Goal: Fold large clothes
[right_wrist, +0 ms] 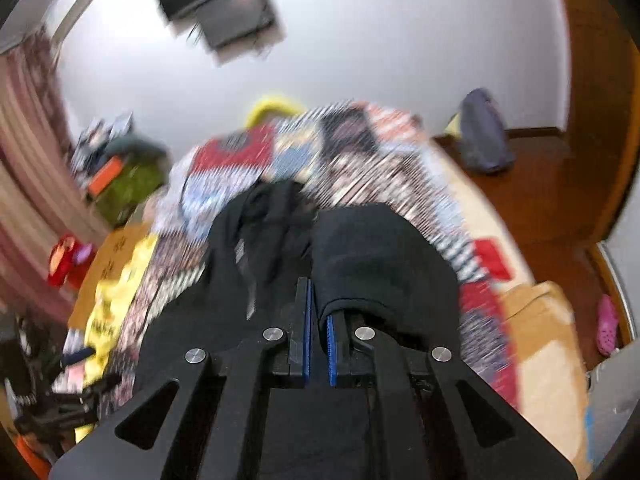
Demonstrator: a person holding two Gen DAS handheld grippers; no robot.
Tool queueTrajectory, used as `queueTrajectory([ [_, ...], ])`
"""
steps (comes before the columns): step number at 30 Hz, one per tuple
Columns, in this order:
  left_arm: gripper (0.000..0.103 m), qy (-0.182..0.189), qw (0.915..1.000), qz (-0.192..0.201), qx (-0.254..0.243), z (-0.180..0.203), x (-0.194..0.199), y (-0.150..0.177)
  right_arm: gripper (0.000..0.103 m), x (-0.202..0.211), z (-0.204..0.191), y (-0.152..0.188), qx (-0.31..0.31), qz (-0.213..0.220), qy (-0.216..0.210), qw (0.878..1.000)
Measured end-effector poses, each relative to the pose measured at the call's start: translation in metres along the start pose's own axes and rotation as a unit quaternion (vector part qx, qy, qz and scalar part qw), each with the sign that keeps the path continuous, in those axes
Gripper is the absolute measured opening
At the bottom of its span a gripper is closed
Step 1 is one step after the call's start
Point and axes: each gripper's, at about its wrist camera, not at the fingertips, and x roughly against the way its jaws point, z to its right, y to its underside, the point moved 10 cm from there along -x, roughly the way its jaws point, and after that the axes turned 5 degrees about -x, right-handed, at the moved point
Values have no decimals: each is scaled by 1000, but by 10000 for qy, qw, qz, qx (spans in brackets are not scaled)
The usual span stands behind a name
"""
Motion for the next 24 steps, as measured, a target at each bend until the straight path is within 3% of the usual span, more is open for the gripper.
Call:
queueTrajectory([
  [6, 78, 50, 9999, -117, 10, -3, 1, 18, 6, -61, -27, 79, 369, -1086, -53, 9934],
  [12, 78, 114, 9995, -301, -30, 4, -5, 34, 10, -82, -30, 129, 431, -1811, 22, 9825],
  [14, 78, 136, 9993, -333, -54, 8, -7, 36, 10, -82, -26, 134, 400, -1904, 128, 9808],
  [16, 78, 165, 9992, -348, -118, 15, -8, 34, 19, -78, -27, 134, 292, -2014, 33, 9791],
  [18, 78, 167, 9991, -336, -199, 21, -8, 30, 34, -72, -28, 135, 174, -2156, -162, 9762],
  [24, 78, 179, 9985, -156, -486, 47, -2, 4, 35, -42, -27, 124, 371, -1830, -230, 9821],
])
